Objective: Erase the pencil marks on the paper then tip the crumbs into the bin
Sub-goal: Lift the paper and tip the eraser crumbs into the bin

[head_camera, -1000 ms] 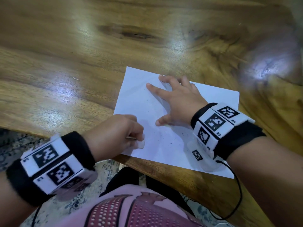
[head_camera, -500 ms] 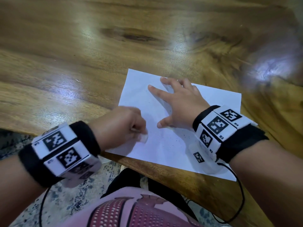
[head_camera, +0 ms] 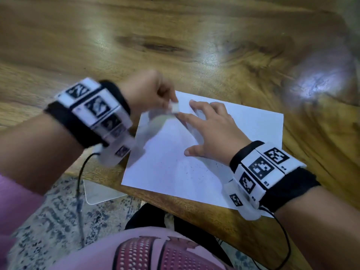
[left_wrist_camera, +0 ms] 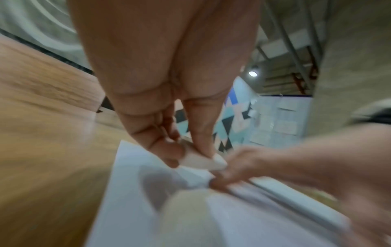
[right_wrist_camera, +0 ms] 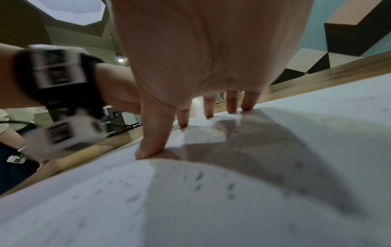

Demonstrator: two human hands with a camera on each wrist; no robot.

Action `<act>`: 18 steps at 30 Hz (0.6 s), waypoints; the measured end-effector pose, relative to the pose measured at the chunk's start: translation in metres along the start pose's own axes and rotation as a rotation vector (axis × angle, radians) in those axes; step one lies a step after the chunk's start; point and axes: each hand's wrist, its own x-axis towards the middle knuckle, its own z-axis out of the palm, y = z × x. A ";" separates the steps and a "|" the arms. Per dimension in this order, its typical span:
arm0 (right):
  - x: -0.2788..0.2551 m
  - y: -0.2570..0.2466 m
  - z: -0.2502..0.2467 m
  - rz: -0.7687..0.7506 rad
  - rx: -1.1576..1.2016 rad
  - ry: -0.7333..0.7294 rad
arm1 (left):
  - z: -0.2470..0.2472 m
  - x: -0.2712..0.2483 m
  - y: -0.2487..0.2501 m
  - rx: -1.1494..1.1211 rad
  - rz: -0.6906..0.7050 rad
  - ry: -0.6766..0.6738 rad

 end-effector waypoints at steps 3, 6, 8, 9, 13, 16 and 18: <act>-0.008 0.001 0.006 -0.009 0.090 0.042 | -0.009 0.038 0.007 -0.075 -0.036 0.130; -0.010 0.003 0.006 -0.021 0.118 0.048 | -0.004 0.057 0.016 0.015 -0.047 0.180; -0.012 0.006 0.003 -0.019 0.140 0.028 | 0.000 0.059 0.018 0.108 -0.043 0.246; -0.013 0.009 0.000 0.001 0.150 0.028 | 0.001 0.057 0.017 0.140 -0.063 0.275; -0.022 0.039 -0.013 0.294 0.118 0.189 | 0.005 0.030 0.001 0.201 -0.230 0.285; -0.031 0.068 -0.026 0.558 0.081 0.278 | 0.014 0.004 -0.005 0.243 -0.277 0.220; -0.037 0.081 -0.031 0.648 0.117 0.240 | 0.018 -0.006 -0.004 0.241 -0.288 0.211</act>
